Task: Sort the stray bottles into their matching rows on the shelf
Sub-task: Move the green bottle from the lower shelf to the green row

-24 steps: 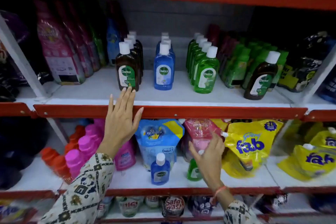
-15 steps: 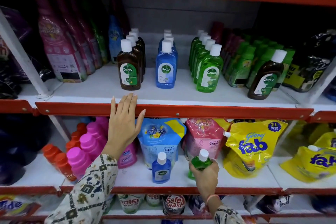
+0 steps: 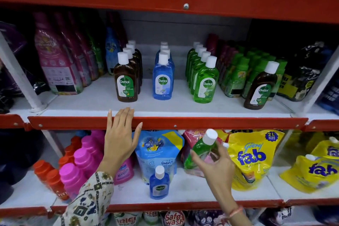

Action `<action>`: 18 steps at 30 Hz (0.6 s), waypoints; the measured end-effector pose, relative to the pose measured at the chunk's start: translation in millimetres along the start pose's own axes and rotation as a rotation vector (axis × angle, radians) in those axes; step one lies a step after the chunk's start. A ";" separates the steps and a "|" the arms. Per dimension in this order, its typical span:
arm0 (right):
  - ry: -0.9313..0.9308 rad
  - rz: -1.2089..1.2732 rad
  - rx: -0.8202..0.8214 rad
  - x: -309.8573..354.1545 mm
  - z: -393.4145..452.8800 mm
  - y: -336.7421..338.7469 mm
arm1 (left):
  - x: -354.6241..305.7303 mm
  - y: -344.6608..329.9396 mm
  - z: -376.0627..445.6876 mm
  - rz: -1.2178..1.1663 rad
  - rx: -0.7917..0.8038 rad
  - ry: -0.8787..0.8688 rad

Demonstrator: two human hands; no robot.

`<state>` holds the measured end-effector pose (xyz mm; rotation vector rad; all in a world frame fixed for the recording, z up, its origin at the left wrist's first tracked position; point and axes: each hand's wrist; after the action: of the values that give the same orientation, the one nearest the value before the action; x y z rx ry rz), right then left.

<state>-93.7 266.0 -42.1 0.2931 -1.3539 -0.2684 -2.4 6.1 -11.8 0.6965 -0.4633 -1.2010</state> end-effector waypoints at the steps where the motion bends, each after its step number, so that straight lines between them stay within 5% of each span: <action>1: 0.039 0.046 -0.010 13.0 3.9 6.5 | 0.5 0.1 0.1 -0.005 0.000 0.002; 9: 0.199 0.242 -0.114 106.4 49.7 38.2 | 3.0 -2.0 -0.5 -0.022 0.013 0.004; 18: 0.166 0.073 -0.162 128.0 110.5 15.6 | 3.6 -0.6 -2.1 -0.035 0.014 -0.003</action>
<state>-176.7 229.4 101.4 0.1274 -1.1688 -0.2848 -0.4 3.1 -13.8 0.7176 -0.4637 -1.2330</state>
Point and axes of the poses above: each hand's wrist, its own z-axis towards the middle knuckle, its own y-axis out of the back of the hand, x = y × z, and after that the axes turned 6 degrees about -y, right-handed
